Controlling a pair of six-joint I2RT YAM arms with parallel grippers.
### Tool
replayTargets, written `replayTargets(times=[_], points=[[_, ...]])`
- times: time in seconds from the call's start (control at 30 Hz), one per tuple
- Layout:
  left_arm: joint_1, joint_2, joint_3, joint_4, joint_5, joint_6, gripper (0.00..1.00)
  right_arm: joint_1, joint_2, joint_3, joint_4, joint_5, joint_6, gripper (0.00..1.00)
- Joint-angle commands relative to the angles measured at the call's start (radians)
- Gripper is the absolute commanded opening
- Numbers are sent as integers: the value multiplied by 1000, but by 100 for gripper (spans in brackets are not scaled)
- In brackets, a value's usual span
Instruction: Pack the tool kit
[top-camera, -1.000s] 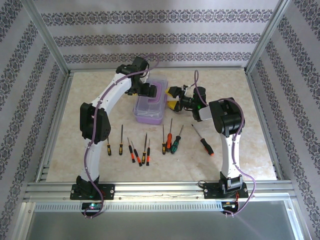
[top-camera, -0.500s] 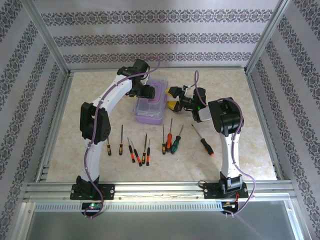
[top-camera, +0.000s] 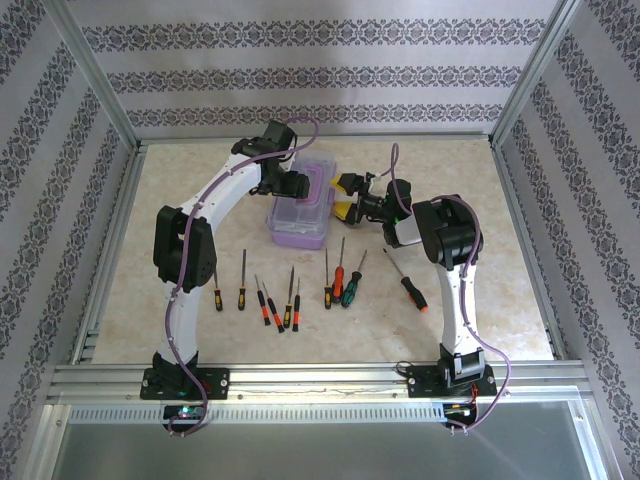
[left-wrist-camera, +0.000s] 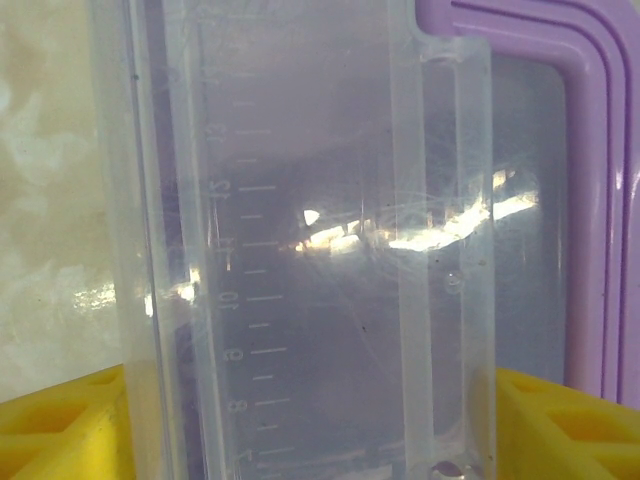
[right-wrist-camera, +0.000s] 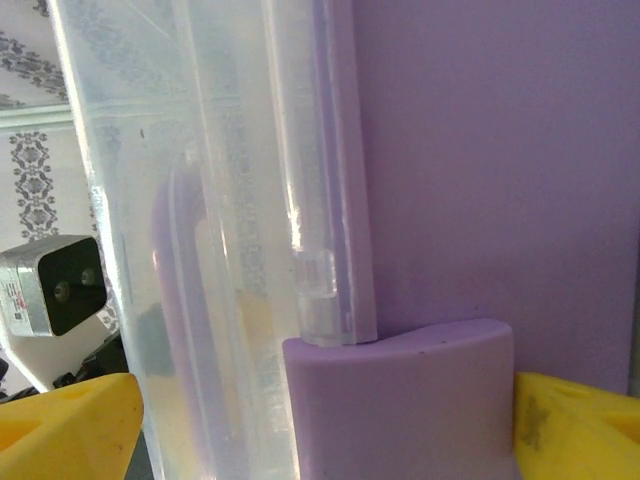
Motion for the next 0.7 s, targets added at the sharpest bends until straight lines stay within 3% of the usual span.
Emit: replayTargets(times=[0.0, 0.47, 0.67], points=[[2, 56, -57, -91, -21, 39, 69, 19, -7, 36, 144, -41, 59, 91], [-6, 111, -49, -206, -254, 52, 69, -22, -91, 38, 146, -53, 39, 85], [-14, 140, -53, -222, -291, 55, 69, -46, -130, 12, 146, -42, 22, 81]])
